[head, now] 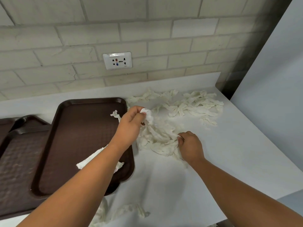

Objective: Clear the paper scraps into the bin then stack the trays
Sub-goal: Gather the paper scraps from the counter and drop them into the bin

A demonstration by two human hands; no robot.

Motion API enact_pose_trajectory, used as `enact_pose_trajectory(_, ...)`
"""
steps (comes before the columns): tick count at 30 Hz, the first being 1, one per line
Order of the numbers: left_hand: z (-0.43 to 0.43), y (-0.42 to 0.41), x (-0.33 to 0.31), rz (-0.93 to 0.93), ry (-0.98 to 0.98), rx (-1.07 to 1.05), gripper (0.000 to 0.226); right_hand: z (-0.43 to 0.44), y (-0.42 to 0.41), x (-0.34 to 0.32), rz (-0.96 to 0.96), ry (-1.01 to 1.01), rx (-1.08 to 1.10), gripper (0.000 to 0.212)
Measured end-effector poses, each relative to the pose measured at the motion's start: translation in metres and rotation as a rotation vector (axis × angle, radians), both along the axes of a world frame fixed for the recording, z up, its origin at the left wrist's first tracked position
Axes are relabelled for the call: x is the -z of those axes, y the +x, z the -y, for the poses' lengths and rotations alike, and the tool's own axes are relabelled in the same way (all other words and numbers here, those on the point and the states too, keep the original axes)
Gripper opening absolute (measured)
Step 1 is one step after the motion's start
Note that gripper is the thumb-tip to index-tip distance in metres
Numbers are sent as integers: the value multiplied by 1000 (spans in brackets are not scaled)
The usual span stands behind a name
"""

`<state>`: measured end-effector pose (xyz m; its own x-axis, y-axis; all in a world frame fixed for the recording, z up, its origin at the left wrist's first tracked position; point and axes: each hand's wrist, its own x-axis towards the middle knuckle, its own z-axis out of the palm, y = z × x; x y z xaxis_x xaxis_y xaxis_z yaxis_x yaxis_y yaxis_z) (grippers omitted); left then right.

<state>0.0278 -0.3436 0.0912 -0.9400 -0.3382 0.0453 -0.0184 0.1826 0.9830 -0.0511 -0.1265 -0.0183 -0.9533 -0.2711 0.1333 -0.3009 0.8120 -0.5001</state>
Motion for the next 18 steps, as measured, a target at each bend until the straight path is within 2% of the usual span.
enact_pose_trajectory(3, -4, -3, -7, -15, 121, 22, 34, 1, -3, -11, 28, -197, 57, 22)
enact_pose_trajectory(7, -11, -8, -23, -25, 174, 47, 63, 0, -7, -36, 86, -397, 176, 22)
enact_pose_trajectory(9, -15, -11, -31, -45, 251, 49, 54, -5, -10, -45, 110, -459, 201, 20)
enact_pose_trajectory(11, -20, -14, -39, -74, 306, 42, 32, -11, -11, -50, 140, -517, 222, 27)
enact_pose_trajectory(14, -26, -20, -47, -107, 272, 63, 28, -24, -11, -49, 142, -555, 262, 37)
enact_pose_trajectory(18, -37, -25, -51, -109, 362, 168, 15, -44, -13, -38, 209, -605, 292, 15)
